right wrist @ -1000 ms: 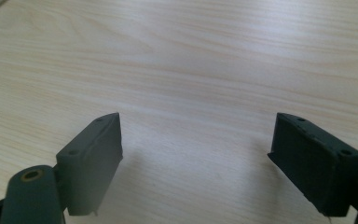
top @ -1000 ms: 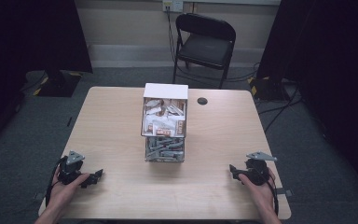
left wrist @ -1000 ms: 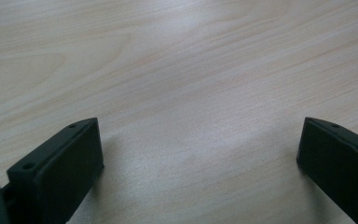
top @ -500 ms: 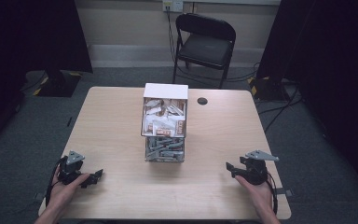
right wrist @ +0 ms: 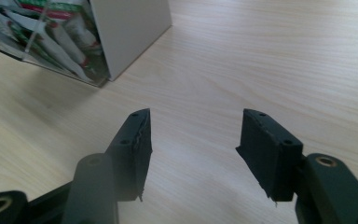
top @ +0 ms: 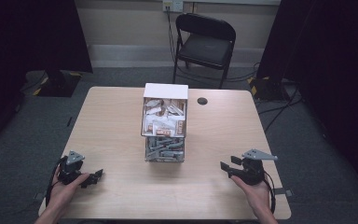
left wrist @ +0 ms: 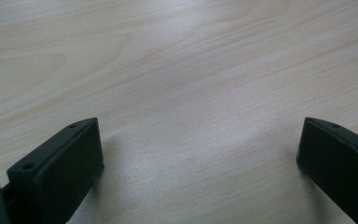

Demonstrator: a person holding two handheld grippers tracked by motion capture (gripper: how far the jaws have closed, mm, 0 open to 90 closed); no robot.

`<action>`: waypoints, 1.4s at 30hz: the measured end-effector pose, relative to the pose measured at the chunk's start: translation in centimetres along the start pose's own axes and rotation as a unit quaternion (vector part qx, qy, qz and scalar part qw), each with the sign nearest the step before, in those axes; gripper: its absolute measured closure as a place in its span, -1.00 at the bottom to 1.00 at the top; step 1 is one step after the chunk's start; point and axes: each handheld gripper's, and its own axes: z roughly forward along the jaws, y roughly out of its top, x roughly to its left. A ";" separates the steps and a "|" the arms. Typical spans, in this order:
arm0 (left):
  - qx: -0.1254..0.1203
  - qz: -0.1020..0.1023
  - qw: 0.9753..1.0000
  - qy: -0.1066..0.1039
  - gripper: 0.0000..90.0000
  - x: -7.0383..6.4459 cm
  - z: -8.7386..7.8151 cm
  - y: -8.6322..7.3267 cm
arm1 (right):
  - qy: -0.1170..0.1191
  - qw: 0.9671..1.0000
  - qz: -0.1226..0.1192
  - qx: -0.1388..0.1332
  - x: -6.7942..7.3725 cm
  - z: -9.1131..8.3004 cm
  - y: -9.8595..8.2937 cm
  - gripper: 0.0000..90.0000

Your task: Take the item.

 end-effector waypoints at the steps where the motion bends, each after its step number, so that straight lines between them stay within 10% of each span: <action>1: 0.000 0.000 1.000 0.000 -1.00 0.0 0.0 0.0 | 0.000 1.000 0.000 0.000 0.0 0.0 0.0 -0.01; 23: 0.000 0.000 1.000 0.000 -1.00 0.0 0.0 0.0 | 0.082 0.996 -0.042 -0.014 4.5 0.0 2.6 0.16; 42: 0.000 0.000 1.000 0.000 -1.00 0.0 0.0 0.0 | 0.149 0.985 -0.082 -0.015 8.9 2.7 4.8 0.28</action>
